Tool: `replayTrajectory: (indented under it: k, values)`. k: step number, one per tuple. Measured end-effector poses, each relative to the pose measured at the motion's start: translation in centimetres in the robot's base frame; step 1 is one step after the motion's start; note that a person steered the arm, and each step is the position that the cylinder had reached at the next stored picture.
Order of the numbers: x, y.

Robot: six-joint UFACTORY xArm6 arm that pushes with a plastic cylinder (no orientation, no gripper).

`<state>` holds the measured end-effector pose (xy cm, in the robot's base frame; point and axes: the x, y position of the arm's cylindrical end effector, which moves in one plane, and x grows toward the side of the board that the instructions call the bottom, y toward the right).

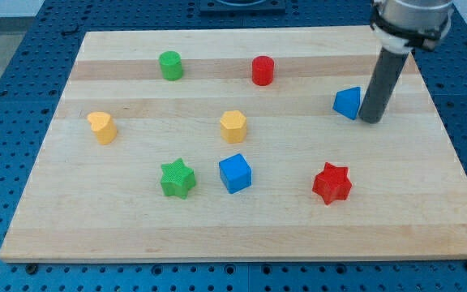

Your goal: Move the blue triangle towards the top right

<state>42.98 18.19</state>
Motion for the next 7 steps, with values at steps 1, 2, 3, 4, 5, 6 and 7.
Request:
replayTrajectory:
  k: [1,2,3,4,5,6,7]
  values:
    - [2.2,-3.2]
    - [1.8,-4.8]
    - [1.1,-3.6]
    - [-1.1,-3.5]
    - [-2.2,-3.3]
    - [-3.4,-2.2]
    - [-3.8,0.2]
